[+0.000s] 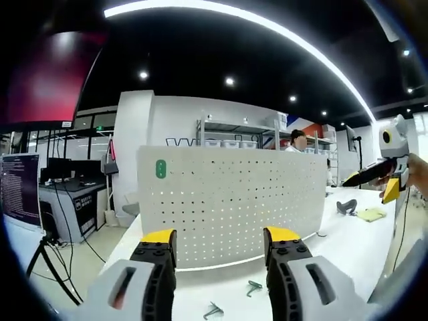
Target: Insert the hook assembly into the mounting plate slot until the hook locks in place.
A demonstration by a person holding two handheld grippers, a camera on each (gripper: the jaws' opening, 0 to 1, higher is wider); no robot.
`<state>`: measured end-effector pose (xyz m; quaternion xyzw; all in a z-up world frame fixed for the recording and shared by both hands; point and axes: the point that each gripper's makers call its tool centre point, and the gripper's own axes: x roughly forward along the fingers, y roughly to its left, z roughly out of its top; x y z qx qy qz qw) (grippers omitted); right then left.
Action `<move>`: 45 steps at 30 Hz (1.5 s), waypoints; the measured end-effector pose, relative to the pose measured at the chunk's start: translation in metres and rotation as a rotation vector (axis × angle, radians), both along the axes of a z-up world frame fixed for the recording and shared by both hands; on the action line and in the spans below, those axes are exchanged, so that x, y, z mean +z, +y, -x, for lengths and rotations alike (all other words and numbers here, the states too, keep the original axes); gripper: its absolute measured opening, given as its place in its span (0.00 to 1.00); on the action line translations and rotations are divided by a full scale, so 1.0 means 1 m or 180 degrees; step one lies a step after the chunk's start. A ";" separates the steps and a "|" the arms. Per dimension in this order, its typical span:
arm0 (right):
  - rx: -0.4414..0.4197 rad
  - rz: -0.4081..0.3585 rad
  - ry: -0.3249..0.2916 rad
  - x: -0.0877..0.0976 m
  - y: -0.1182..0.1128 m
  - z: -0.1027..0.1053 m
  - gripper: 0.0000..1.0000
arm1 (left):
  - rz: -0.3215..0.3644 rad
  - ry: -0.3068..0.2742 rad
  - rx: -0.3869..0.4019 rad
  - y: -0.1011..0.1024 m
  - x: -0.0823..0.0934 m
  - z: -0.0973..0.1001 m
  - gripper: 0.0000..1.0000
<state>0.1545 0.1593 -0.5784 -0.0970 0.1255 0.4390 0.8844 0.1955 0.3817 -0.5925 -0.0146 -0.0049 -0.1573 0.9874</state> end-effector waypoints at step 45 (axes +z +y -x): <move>0.0092 0.0338 0.0438 -0.085 0.004 -0.039 0.74 | -0.0073 0.0704 -0.0263 -0.033 -0.093 0.020 0.52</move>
